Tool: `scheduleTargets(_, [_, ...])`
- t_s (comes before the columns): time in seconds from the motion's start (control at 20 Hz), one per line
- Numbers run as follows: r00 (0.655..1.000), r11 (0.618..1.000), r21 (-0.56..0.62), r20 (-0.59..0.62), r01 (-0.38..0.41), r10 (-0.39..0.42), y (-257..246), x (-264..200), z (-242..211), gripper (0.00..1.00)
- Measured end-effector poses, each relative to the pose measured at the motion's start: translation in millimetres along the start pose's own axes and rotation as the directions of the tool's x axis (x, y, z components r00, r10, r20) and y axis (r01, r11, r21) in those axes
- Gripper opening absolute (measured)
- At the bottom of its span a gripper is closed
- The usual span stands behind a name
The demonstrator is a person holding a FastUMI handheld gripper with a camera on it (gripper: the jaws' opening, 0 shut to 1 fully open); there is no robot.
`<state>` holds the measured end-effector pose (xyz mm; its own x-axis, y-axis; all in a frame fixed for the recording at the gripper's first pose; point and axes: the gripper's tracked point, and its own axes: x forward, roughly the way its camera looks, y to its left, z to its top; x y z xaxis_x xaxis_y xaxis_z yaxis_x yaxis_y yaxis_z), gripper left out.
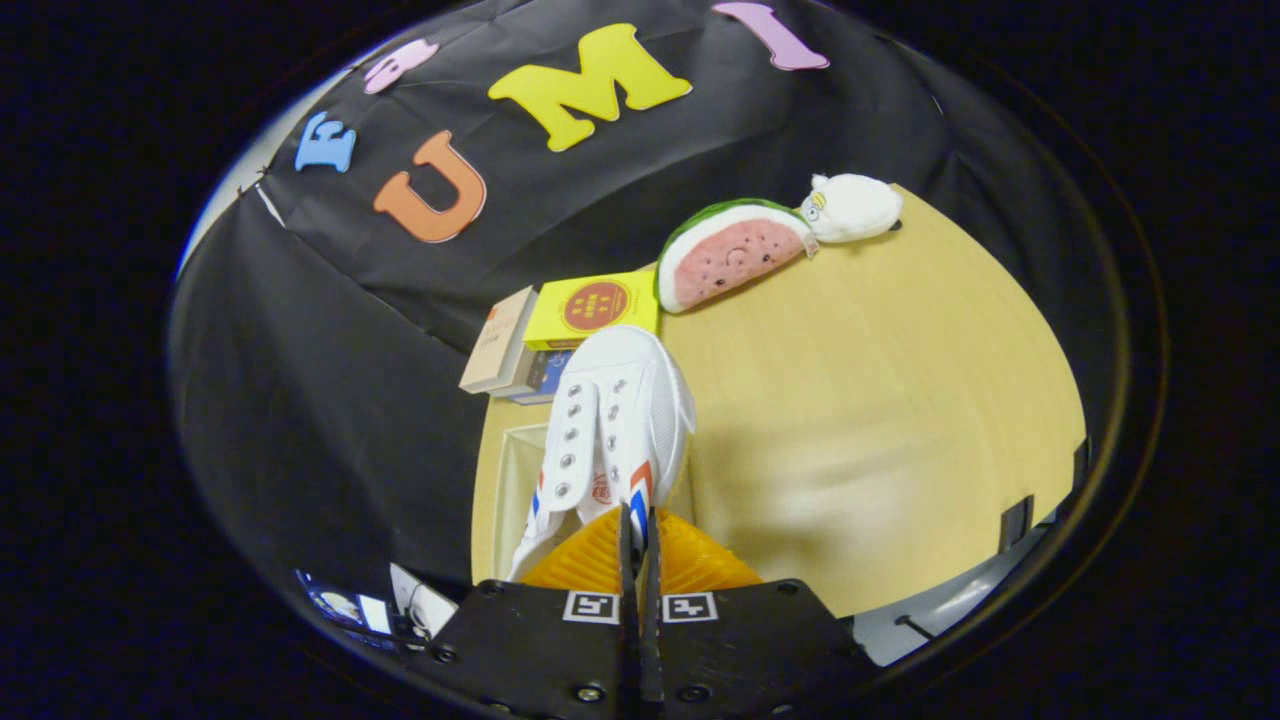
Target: Open the storage box then place both shoes into the box .Put the left shoe in first, then the right shoe, with the right side of both shoes facing outward in a uniform manner.
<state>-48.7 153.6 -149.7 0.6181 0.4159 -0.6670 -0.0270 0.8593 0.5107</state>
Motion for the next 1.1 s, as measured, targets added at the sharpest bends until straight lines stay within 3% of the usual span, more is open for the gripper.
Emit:
scheduleTargets(0.35, [0.999, 0.998, -0.035, 0.007, 0.045, -0.044, 48, 55, -39, 0.01])
scheduleTargets(0.8, [0.987, 0.984, -0.097, 0.065, 0.151, -0.145, 32, 94, -56, 0.01])
scheduleTargets(1.0, [0.99, 0.99, -0.065, 0.07, 0.125, -0.121, 30, 107, -62, 0.01])
scheduleTargets(1.1, [0.986, 0.992, -0.068, 0.136, 0.106, -0.096, 40, 103, -45, 0.0])
